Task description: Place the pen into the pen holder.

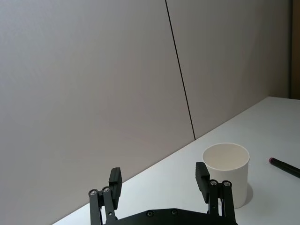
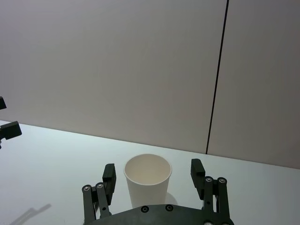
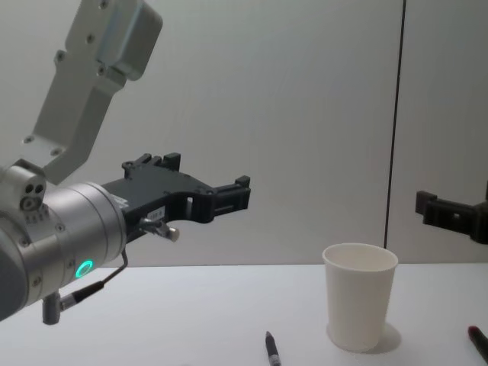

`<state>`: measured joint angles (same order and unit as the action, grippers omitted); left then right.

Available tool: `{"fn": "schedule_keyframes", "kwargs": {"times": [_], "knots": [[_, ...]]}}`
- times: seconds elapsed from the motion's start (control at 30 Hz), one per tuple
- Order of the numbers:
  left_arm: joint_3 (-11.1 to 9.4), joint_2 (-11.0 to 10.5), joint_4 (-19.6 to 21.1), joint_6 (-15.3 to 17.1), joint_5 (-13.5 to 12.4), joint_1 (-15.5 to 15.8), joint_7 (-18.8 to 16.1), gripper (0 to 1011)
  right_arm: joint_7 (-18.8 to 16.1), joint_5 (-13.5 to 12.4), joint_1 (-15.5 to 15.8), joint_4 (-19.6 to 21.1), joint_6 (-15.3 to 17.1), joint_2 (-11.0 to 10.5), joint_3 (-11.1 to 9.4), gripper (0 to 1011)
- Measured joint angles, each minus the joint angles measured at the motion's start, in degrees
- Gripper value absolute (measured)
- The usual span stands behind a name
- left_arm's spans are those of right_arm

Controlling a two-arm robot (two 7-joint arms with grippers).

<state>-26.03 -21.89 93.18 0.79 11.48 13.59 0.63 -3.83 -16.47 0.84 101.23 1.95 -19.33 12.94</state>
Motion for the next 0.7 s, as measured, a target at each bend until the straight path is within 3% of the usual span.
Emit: {"fn": "schedule_keyframes", "kwargs": {"times": [0.7], "knots": [[0.00, 0.00, 0.00, 0.00, 0.00, 0.00, 0.00, 1000, 0.00, 0.00, 0.00, 0.00, 0.00, 0.00, 0.00, 1001]]}}
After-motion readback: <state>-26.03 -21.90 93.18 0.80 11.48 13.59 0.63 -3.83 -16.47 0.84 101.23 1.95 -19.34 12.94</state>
